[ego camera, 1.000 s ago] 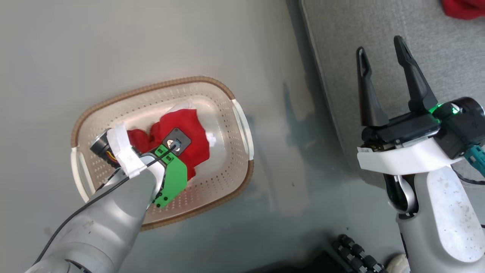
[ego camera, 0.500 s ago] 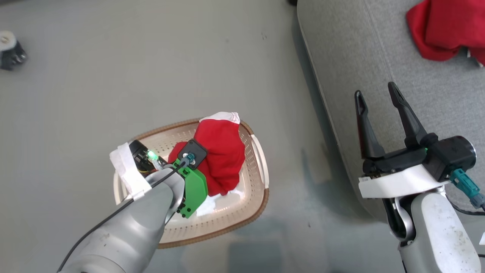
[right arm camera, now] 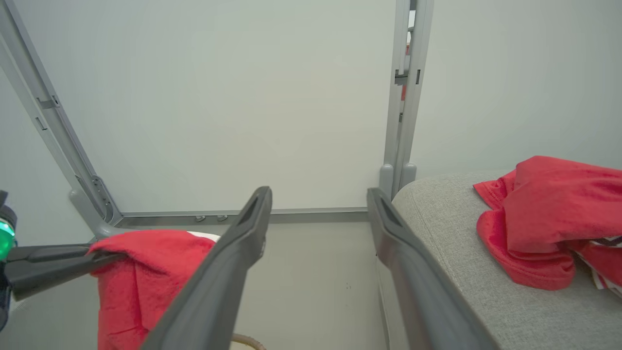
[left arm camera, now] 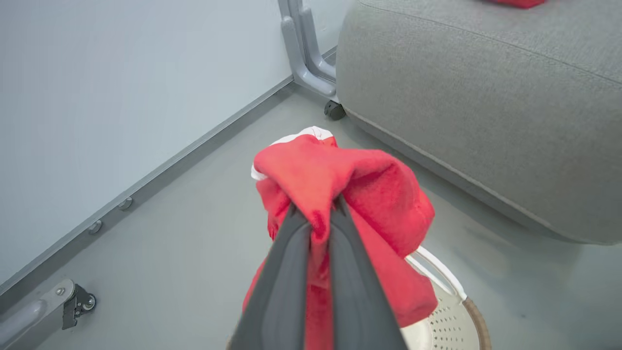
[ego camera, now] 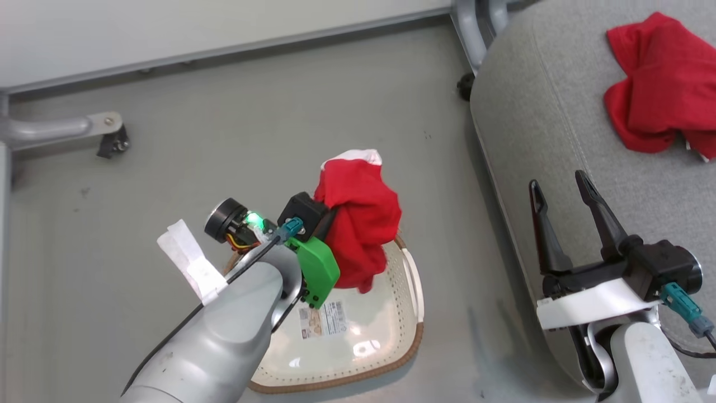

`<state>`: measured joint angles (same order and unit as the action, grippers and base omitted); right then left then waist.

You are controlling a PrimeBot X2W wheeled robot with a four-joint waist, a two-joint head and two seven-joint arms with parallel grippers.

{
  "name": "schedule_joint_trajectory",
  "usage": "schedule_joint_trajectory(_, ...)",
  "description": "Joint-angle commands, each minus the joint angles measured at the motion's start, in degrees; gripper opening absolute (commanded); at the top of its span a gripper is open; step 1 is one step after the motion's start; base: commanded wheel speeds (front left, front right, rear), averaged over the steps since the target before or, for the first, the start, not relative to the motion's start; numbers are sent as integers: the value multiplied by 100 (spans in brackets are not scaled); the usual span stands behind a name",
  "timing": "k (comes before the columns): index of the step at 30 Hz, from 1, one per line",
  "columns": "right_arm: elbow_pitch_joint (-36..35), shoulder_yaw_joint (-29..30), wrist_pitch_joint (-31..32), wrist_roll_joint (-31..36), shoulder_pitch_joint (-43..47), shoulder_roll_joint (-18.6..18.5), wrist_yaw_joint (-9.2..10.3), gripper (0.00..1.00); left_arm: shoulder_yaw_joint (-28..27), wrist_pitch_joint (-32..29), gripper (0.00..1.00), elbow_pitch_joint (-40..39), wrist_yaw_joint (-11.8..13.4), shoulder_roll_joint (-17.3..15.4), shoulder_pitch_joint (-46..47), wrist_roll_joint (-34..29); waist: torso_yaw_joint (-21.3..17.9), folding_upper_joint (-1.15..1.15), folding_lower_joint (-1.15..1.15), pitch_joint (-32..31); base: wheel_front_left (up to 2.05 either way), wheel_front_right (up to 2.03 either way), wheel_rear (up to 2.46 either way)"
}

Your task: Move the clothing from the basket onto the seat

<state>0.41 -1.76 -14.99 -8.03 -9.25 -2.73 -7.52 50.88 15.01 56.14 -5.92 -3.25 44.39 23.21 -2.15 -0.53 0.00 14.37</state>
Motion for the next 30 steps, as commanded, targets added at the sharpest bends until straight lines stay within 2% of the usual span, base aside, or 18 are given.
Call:
schedule_joint_trajectory(1,14,17,-15,21,122,-17,6,100,-99,19,0,-207,67,-65,-80,-12,255,53,0,-316,0,0,0)
schedule_joint_trajectory(7,32,2,-15,-40,271,-17,6,100,-483,19,0,-1219,201,-200,-234,-157,316,53,0,-528,0,0,0)
schedule_joint_trajectory(16,59,-47,-15,-125,443,-18,6,100,-944,13,0,-2419,271,-258,-311,-416,320,53,0,-771,0,0,0)
schedule_joint_trajectory(22,48,-87,-15,-192,513,-17,6,100,-1068,13,0,-2894,276,-225,-168,-492,315,53,0,-837,0,0,0)
schedule_joint_trajectory(30,-16,-263,-15,-304,575,-17,6,100,-1040,13,0,-3109,274,-185,-51,-567,312,53,0,-883,0,0,0)
